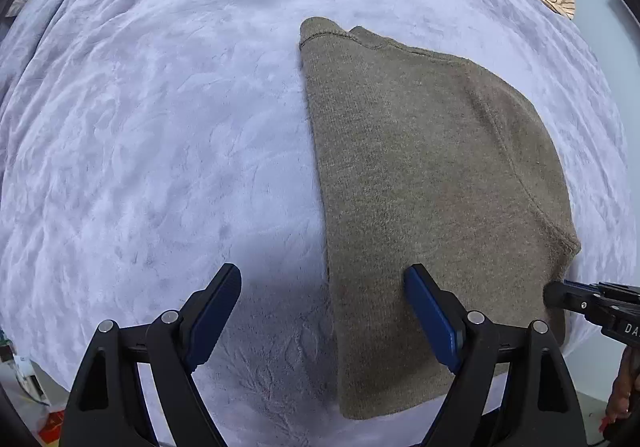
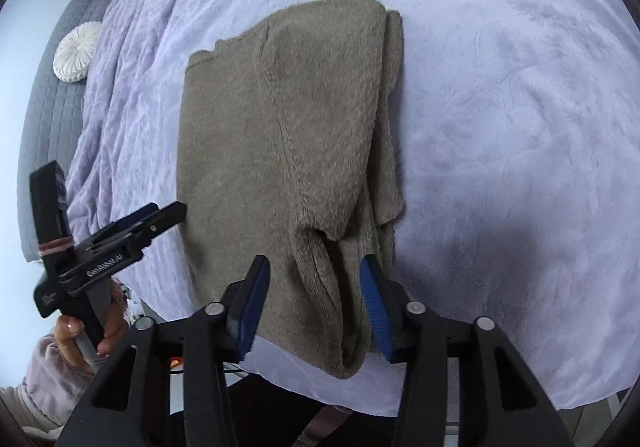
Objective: Fold small clothes
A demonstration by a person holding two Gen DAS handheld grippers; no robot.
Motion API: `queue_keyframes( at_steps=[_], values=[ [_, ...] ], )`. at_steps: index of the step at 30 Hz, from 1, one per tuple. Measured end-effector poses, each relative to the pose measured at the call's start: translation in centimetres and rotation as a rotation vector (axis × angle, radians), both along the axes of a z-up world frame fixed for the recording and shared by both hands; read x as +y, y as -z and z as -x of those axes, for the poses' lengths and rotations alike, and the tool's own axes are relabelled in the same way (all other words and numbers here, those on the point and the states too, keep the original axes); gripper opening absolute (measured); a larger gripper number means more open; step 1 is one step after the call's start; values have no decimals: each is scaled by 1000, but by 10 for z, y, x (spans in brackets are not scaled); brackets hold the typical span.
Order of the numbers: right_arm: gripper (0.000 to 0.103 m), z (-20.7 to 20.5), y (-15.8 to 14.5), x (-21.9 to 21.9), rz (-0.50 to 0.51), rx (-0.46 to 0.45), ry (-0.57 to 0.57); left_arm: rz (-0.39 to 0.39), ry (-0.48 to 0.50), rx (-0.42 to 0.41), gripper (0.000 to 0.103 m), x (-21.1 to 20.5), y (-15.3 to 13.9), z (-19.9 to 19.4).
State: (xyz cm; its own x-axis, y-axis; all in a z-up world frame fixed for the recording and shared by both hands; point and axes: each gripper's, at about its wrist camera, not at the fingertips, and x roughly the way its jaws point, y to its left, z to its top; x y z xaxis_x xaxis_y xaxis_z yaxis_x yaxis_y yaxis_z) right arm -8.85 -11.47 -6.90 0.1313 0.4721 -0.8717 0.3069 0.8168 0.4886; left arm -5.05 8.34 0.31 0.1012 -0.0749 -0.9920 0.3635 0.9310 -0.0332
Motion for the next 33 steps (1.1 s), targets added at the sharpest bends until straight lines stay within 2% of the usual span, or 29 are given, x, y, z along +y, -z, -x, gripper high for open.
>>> queue_keyframes(
  at_steps=[2,4,8,10,11,15,17,21,25,33],
  values=[
    [10,2,-4,3,75,-15,-26,3,3,-3,85,4,-1,7],
    [10,6,-4,1,92,-15,-16,6,9,1,85,6,1,12],
    [10,8,16,3,140,11,-28,0,27,33,85,10,15,24],
    [10,11,28,5,176,23,-46,-21,27,51,94,10,23,29],
    [10,12,31,6,188,22,-48,-34,23,48,95,11,24,31],
    [10,17,34,0,189,25,-18,-40,19,83,94,16,30,37],
    [11,22,34,-9,149,43,26,-54,31,93,94,17,32,40],
    [11,30,21,-20,101,50,81,-52,26,93,94,19,32,43],
    [11,28,4,-21,164,40,47,-52,20,105,94,20,35,39],
    [11,16,-24,-23,185,-13,64,-58,20,99,94,18,26,34]
  ],
)
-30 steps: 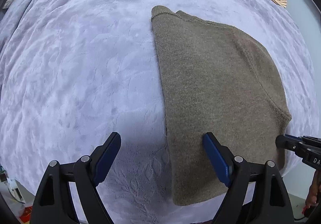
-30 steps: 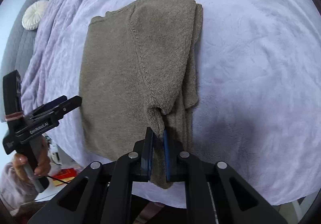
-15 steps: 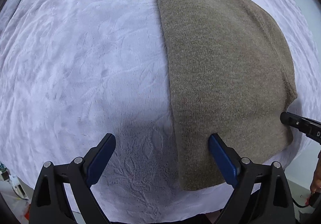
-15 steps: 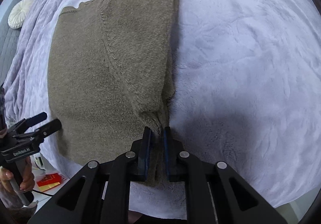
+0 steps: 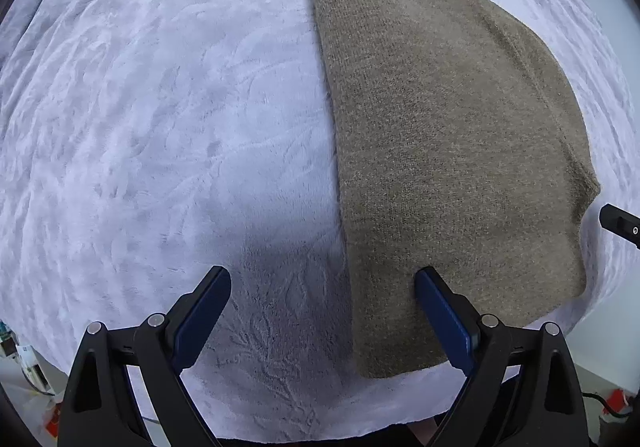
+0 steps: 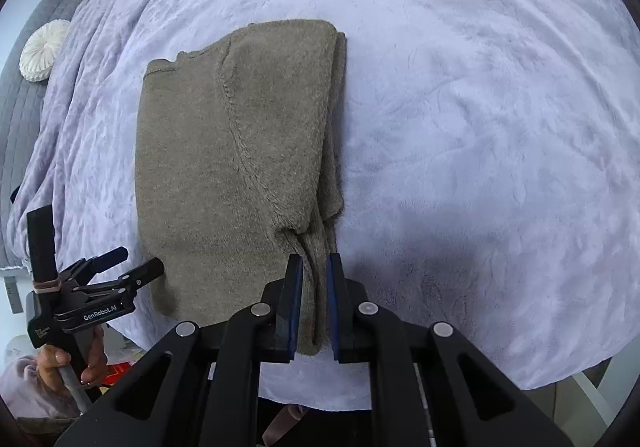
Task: Fold small clothes
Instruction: 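Pinch and smooth the folded sweater edge with the right gripper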
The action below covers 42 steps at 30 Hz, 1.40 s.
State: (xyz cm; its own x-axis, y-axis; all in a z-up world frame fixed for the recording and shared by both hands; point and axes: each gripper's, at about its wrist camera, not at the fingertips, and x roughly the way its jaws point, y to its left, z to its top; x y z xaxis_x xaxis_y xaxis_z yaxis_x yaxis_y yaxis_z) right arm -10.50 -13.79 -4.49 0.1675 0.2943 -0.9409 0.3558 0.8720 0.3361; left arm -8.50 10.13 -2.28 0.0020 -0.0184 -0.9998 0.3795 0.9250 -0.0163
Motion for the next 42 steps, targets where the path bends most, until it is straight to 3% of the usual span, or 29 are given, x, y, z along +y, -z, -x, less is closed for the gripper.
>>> queue_keyframes(
  at_steps=[14,18,25,39,42],
  values=[
    [11,-29,-15,13,37,-66,-43,16,3,-70,94,-4,-35,-27],
    [11,-37,3,18,76,-19,-81,0,-7,-53,94,-6,-19,-35],
    [11,-44,35,13,84,44,-80,-5,5,-51,94,-14,-15,-35],
    [18,-31,-7,12,7,30,-13,-6,19,-106,94,-32,-50,-25],
    [33,-34,-14,17,15,28,-23,-1,18,-118,94,-34,-57,-25]
  ],
)
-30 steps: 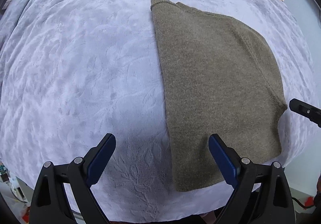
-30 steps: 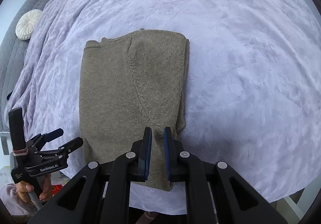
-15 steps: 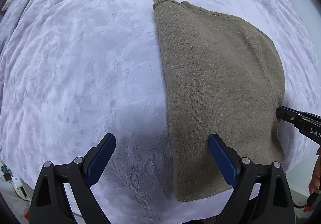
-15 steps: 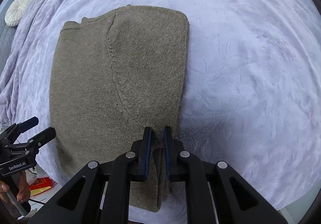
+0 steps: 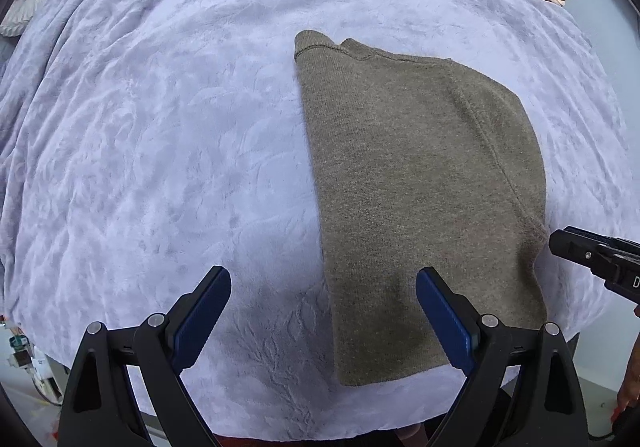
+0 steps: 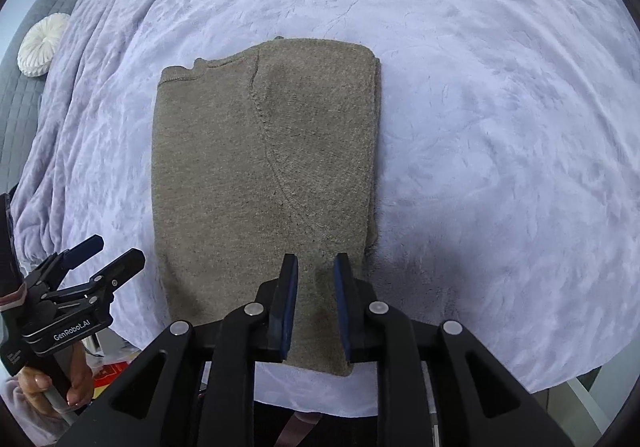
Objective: Fold small clothes
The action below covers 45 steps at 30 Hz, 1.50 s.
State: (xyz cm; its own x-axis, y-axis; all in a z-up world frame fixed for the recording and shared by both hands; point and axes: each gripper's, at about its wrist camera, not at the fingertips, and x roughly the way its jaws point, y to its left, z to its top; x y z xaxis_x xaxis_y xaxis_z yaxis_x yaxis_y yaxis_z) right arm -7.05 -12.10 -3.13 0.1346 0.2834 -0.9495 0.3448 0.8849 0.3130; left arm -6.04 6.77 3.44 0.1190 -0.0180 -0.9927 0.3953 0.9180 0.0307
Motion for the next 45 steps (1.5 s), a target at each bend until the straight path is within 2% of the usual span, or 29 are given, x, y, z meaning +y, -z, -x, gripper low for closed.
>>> queue_keyframes(
  at_steps=[2,4,5,7,10,13,26,45],
  values=[
    [53,-1,-6,5,7,-16,-8,9,-4,-1,95,0,-3,1],
    [63,-4,-12,9,25,-29,-18,7,-7,0,97,-1,-3,2],
    [70,-5,-14,11,36,-32,-22,3,-9,-1,103,-1,-4,3],
    [79,-8,-18,14,49,-36,-27,5,-7,-2,103,-1,-6,3],
    [80,-8,-20,16,65,-35,-22,0,-4,1,103,-2,-7,5],
    [88,-8,-23,17,111,-39,-18,-10,-10,4,103,-2,-8,6],
    [88,-10,-29,24,208,-4,-26,-19,-63,3,103,4,-16,4],
    [88,-13,-37,28,240,1,-33,-32,-69,-12,103,4,-21,6]
  ],
)
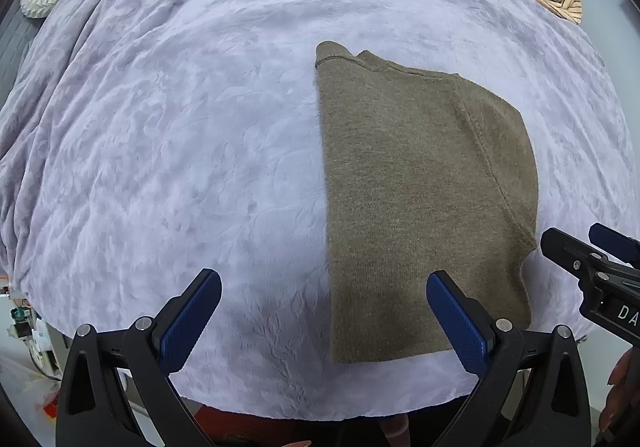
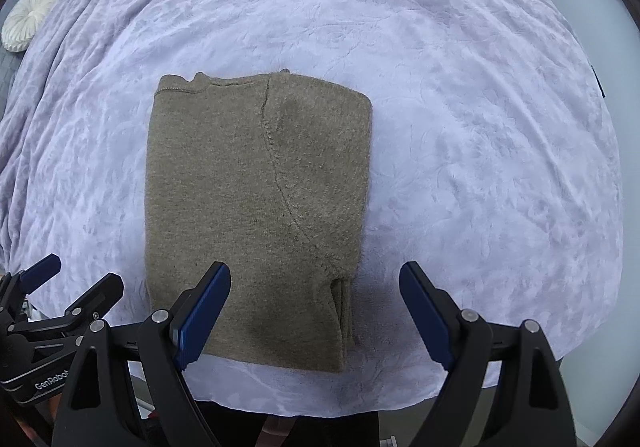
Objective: Fold small clothes
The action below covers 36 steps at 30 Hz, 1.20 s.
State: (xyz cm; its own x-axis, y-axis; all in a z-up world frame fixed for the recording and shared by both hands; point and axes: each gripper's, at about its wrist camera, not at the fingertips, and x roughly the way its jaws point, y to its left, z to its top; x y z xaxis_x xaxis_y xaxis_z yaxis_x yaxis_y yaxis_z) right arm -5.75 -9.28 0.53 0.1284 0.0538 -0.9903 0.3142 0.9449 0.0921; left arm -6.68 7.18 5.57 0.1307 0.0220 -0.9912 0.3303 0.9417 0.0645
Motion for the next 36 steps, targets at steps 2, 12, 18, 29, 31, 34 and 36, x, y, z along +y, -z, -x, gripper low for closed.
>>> queue_keyframes(
  at_steps=[2,12,18,29,31,34,36],
  values=[
    [88,0,-1,1,1,1,-3,-1,-2,1,103,1,0,0],
    [88,2,0,6,5,3,-3,-4,-6,5,103,0,0,3],
    [88,3,-2,8,7,2,-3,-5,-2,3,103,0,-1,4],
    [88,1,-2,9,9,4,-5,-9,1,2,103,-1,-2,2],
    [88,1,-2,8,8,6,-5,-9,1,3,103,-1,-2,2],
    [88,0,-2,9,10,7,-8,-10,0,4,103,0,-2,-1],
    [88,-1,-2,9,9,9,-10,-10,0,4,103,1,-2,-2]
  ],
)
